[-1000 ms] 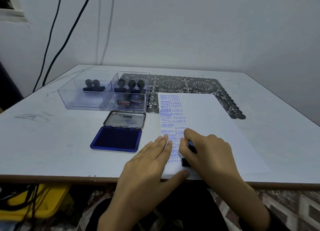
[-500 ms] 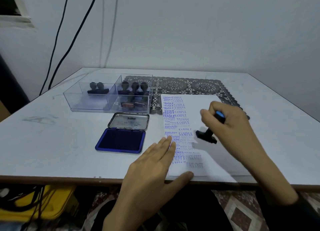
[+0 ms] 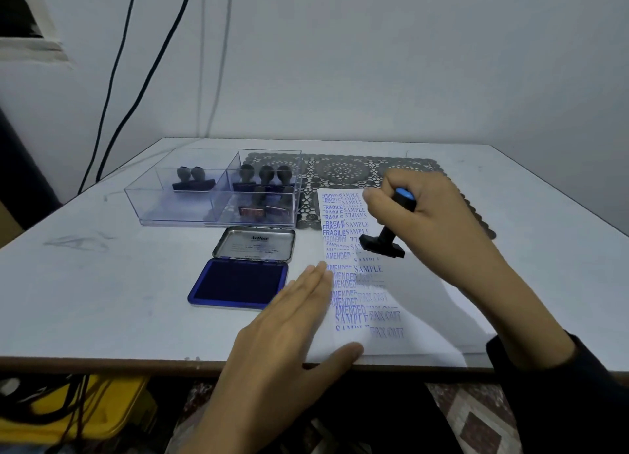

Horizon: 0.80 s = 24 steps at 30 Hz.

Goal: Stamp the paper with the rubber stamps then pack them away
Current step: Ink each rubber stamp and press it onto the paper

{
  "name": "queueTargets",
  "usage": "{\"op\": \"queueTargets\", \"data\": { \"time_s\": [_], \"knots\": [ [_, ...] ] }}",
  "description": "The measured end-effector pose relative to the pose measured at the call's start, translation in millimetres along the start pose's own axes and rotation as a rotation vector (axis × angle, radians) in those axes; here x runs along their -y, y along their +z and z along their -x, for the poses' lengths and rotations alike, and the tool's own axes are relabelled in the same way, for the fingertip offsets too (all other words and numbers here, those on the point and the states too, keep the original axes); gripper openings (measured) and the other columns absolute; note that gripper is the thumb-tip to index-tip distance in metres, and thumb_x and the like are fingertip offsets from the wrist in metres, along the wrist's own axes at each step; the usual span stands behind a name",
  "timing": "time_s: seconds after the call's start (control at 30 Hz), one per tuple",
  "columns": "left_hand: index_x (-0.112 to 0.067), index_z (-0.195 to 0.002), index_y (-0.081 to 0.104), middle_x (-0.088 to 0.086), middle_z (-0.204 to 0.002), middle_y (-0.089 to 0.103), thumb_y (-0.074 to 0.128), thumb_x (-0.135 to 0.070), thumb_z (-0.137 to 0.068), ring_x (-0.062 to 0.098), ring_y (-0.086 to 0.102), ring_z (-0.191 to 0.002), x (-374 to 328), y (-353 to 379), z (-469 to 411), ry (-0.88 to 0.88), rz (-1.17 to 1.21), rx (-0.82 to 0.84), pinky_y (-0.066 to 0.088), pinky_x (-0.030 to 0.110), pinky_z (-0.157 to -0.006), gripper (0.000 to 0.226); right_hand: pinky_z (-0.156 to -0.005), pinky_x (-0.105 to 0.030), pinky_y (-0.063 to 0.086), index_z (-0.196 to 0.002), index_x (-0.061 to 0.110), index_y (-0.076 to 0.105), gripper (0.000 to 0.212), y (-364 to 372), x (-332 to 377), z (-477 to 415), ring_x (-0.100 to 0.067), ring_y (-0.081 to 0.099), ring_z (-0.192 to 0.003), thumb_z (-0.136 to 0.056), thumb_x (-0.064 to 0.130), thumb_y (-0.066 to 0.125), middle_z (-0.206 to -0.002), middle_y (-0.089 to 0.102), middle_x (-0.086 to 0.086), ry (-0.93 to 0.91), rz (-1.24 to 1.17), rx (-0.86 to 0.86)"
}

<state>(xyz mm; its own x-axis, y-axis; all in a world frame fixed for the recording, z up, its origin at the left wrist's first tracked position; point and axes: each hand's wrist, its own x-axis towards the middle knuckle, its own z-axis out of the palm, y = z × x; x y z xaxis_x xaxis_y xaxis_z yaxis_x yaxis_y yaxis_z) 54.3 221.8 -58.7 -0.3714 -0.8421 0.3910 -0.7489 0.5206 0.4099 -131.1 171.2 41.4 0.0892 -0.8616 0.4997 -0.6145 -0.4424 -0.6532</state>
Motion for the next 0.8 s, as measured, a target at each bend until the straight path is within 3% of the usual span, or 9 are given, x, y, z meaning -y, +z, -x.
{"op": "queueTargets", "data": {
  "time_s": [0.1, 0.2, 0.37, 0.53, 0.67, 0.8],
  "knots": [
    [-0.048, -0.145, 0.023, -0.043, -0.147, 0.009, 0.041, -0.077, -0.074, -0.019, 0.004, -0.136, 14, -12, 5, -0.076, 0.068, -0.078, 0.007, 0.002, -0.108, 0.079, -0.055, -0.029, 0.029, -0.056, 0.019, 0.037, 0.038, 4, 11, -10, -0.009, 0.032, -0.047, -0.088, 0.026, 0.057, -0.045, 0.038, 0.008, -0.027, -0.001, 0.043],
    [-0.052, -0.142, 0.029, -0.042, -0.146, 0.017, 0.05, -0.074, -0.071, -0.016, 0.013, -0.137, 31, -30, 10, -0.128, 0.159, -0.158, 0.021, 0.019, -0.111, 0.077, -0.056, -0.029, 0.031, -0.056, 0.02, 0.038, 0.039, 9, 23, -21, -0.011, 0.038, -0.049, -0.089, 0.026, 0.057, -0.048, 0.041, 0.007, -0.053, -0.008, 0.109],
    [-0.044, -0.141, 0.04, -0.032, -0.146, 0.032, 0.053, -0.071, -0.071, -0.013, 0.025, -0.135, 67, -56, 3, -0.204, 0.17, -0.265, 0.031, 0.033, -0.112, 0.076, -0.053, -0.024, 0.033, -0.063, 0.014, 0.047, 0.031, 18, 42, -54, -0.007, 0.041, -0.045, -0.088, 0.028, 0.06, -0.055, 0.048, 0.005, -0.063, -0.065, 0.193],
    [-0.036, -0.141, 0.043, -0.022, -0.147, 0.035, 0.049, -0.072, -0.072, -0.005, 0.028, -0.137, 102, -79, -24, -0.255, 0.144, -0.295, 0.029, 0.036, -0.114, 0.079, -0.04, -0.015, 0.024, -0.071, 0.014, 0.047, 0.025, 40, 46, -107, -0.01, 0.035, -0.042, -0.088, 0.026, 0.062, -0.061, 0.048, -0.004, 0.094, -0.259, 0.242],
    [-0.031, -0.143, 0.042, -0.019, -0.15, 0.032, 0.047, -0.071, -0.073, -0.002, 0.022, -0.14, 137, -90, -53, -0.275, 0.055, -0.275, 0.023, 0.036, -0.115, 0.081, -0.048, -0.022, 0.028, -0.084, 0.014, 0.052, 0.017, 68, 37, -151, -0.014, 0.038, -0.052, -0.086, 0.03, 0.056, -0.078, 0.049, -0.004, 0.23, -0.237, 0.342],
    [-0.022, -0.144, 0.039, -0.01, -0.155, 0.027, 0.054, -0.064, -0.078, 0.005, 0.015, -0.144, 177, -102, -76, -0.366, -0.015, -0.319, 0.018, 0.033, -0.112, 0.08, -0.05, -0.024, 0.032, -0.084, 0.012, 0.047, 0.009, 107, 28, -186, -0.015, 0.037, -0.056, -0.087, 0.019, 0.049, -0.082, 0.043, -0.006, 0.298, -0.265, 0.442]
  ]
}}
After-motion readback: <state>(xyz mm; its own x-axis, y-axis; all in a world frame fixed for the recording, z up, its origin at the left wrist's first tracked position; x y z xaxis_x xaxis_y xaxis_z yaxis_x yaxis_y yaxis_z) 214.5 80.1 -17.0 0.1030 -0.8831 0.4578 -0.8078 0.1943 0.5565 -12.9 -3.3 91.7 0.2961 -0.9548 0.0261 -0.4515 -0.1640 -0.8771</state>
